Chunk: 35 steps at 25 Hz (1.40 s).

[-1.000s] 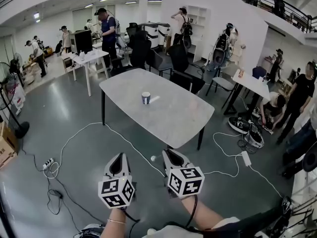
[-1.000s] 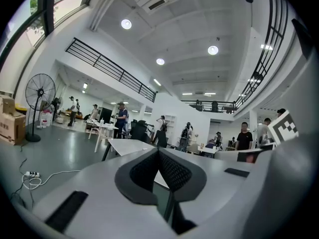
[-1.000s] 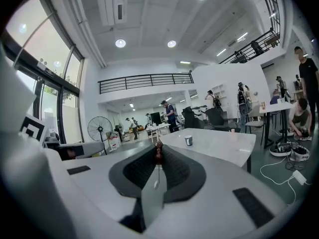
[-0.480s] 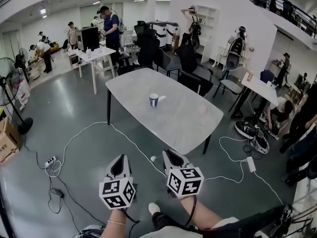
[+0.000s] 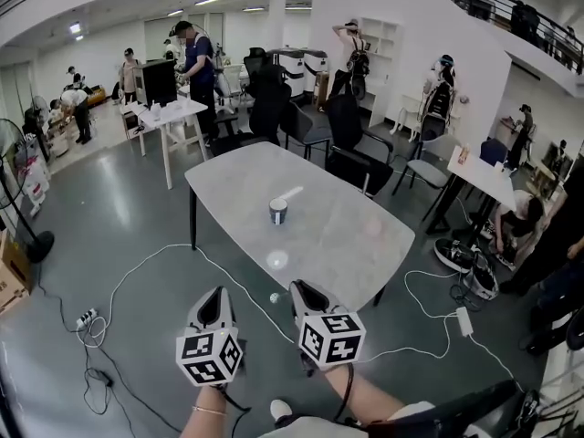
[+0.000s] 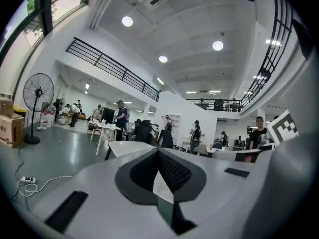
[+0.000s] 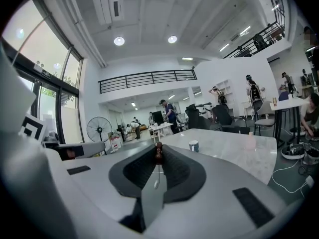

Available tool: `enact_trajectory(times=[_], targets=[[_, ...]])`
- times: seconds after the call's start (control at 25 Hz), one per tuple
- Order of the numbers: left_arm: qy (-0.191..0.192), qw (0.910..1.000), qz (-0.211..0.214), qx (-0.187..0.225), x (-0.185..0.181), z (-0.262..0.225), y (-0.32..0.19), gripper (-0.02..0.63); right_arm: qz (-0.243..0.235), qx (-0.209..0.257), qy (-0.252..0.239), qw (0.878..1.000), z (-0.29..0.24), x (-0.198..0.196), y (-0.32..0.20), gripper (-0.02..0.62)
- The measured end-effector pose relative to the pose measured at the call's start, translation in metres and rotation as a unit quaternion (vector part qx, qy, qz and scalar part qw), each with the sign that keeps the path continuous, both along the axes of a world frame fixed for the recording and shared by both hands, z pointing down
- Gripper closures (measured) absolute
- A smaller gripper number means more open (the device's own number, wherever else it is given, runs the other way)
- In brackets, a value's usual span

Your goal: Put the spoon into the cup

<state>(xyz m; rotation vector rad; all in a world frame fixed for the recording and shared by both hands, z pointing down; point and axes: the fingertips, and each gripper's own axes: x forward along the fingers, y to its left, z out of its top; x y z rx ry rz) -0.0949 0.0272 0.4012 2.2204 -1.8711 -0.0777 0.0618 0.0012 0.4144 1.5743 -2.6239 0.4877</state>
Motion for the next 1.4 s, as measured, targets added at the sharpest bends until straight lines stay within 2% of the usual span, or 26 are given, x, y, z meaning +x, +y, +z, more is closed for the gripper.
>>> enact_trajectory(times=[0.4, 0.76, 1.08, 1.4], targets=[[-0.007, 0.9998, 0.020, -0.005, 0.025, 0.006, -0.082, 0.589, 0.019, -0.009, -0.006, 1.000, 0.010, 0.027, -0.077, 0.535], [-0.006, 0.9993, 0.032, -0.018, 0.022, 0.019, -0.128, 0.589, 0.037, -0.026, -0.008, 0.999, 0.026, 0.028, -0.113, 0.535], [0.003, 0.9971, 0.077, -0.004, 0.018, 0.014, -0.199, 0.589, 0.072, -0.012, -0.002, 0.997, 0.016, 0.018, -0.169, 0.535], [0.009, 0.9915, 0.130, -0.008, 0.003, 0.008, -0.290, 0.589, 0.126, -0.011, 0.008, 0.992, 0.003, 0.003, -0.241, 0.535]])
